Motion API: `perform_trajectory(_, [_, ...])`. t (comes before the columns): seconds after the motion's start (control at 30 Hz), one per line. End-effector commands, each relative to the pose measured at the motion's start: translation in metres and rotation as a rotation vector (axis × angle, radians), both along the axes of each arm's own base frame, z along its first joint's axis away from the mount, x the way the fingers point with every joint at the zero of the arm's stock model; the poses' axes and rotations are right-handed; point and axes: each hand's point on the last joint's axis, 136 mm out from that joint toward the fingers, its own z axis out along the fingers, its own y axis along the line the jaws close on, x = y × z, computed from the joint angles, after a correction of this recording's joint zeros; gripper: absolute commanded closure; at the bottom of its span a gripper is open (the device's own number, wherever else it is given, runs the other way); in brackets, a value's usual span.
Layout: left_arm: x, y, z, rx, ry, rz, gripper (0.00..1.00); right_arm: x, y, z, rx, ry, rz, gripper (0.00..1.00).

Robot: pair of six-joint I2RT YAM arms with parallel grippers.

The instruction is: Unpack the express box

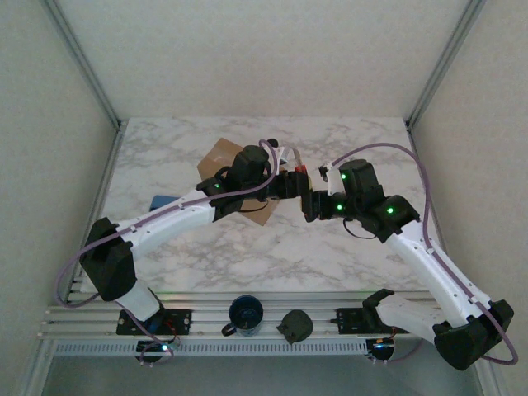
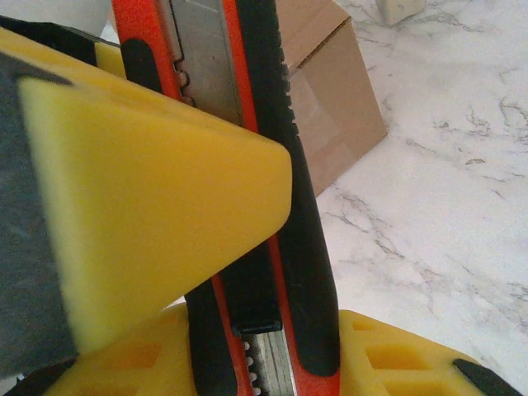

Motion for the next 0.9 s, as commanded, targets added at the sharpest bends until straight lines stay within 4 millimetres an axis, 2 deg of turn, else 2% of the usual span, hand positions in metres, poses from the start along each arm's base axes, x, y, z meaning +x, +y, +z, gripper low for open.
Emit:
perform_trajectory(0.0, [0.004, -0.003, 0.01, 0.011, -0.037, 0.008, 0.38, -0.005, 0.002, 0.009, 0.018, -0.03, 0.044, 0.76])
perform_trajectory(0.07, [0.006, -0.003, 0.014, 0.01, -0.05, 0.013, 0.28, -0.008, 0.002, 0.007, 0.013, -0.023, 0.057, 0.76])
perform_trajectory(0.23, [0.012, -0.005, 0.026, 0.0, -0.079, 0.025, 0.28, -0.012, 0.003, 0.004, 0.01, -0.01, 0.08, 0.76])
perform_trajectory(0.5, [0.014, -0.007, 0.03, 0.001, -0.084, 0.02, 0.41, -0.013, 0.002, 0.003, 0.004, -0.01, 0.079, 0.76])
perform_trajectory(0.73, [0.011, -0.003, 0.017, 0.034, -0.06, 0.022, 0.5, -0.01, -0.001, 0.004, -0.004, -0.023, 0.057, 0.76])
perform_trajectory(0.87, [0.013, 0.002, 0.016, 0.05, -0.065, 0.047, 0.54, -0.01, -0.002, 0.003, -0.011, -0.021, 0.058, 0.75])
